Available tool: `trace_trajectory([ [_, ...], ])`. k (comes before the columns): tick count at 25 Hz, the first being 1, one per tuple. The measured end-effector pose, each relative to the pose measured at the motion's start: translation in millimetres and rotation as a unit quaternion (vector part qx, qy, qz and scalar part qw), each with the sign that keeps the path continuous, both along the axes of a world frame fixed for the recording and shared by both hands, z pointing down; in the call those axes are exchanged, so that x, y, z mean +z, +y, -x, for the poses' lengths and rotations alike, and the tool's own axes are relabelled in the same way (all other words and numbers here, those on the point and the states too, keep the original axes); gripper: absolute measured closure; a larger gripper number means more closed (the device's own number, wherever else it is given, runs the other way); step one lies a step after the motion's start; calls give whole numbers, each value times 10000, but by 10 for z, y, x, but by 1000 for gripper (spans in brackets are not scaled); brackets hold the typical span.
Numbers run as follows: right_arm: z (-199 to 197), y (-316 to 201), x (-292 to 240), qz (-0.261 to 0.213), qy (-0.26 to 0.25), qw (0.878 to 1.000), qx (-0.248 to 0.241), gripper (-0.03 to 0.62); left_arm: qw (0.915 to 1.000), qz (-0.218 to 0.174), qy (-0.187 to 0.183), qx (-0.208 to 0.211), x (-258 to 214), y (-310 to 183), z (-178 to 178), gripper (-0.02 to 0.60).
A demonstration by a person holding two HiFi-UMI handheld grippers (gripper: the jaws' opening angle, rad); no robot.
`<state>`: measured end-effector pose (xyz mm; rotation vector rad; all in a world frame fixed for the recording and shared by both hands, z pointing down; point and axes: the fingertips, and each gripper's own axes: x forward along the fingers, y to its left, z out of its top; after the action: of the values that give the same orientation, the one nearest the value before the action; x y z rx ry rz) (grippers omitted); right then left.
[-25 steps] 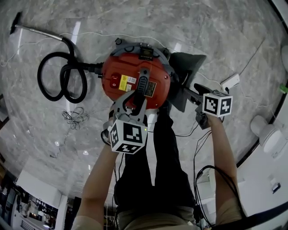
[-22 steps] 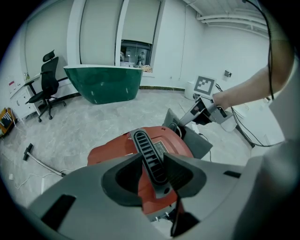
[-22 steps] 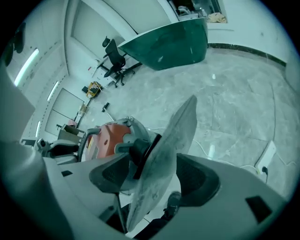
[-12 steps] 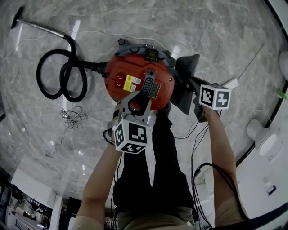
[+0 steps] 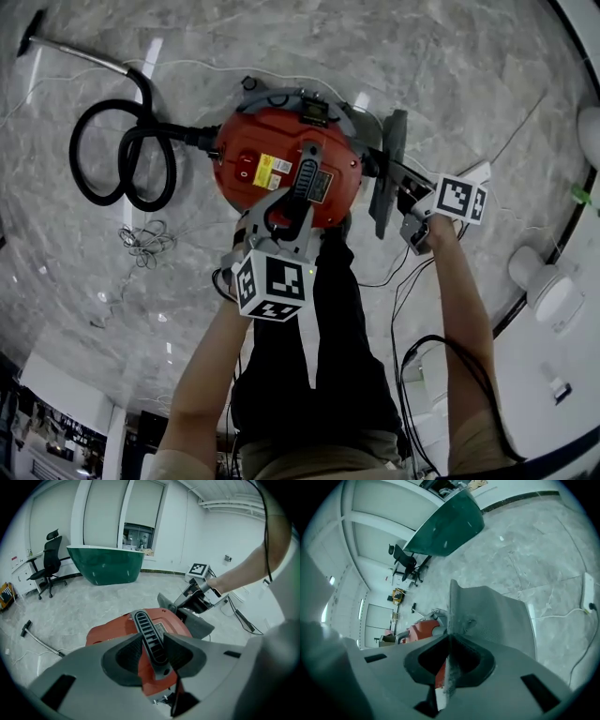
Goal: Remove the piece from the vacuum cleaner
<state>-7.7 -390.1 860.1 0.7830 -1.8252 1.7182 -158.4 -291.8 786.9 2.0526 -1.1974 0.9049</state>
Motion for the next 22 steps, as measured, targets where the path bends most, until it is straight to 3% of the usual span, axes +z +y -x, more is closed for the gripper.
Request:
trace_trajectory([
  [3, 4, 6, -11, -288, 101, 9992, -244, 553, 10000, 22, 8, 47, 3, 7, 1, 437],
  [7, -75, 69, -29, -705, 806, 9913, -765, 525, 9999, 50, 20, 92, 0, 9, -6, 437],
  [17, -130, 258, 53, -839, 2000, 9593, -1810, 502, 10000, -30, -18, -26, -2, 6, 2, 437],
  [19, -127, 278, 73, -602, 1880, 9682, -1537, 502, 10000, -7, -32, -19, 1, 15, 1, 437],
  [22, -105, 302, 81, -229, 1312, 9877, -820, 522, 10000, 13, -26, 6, 7, 15, 2, 437],
])
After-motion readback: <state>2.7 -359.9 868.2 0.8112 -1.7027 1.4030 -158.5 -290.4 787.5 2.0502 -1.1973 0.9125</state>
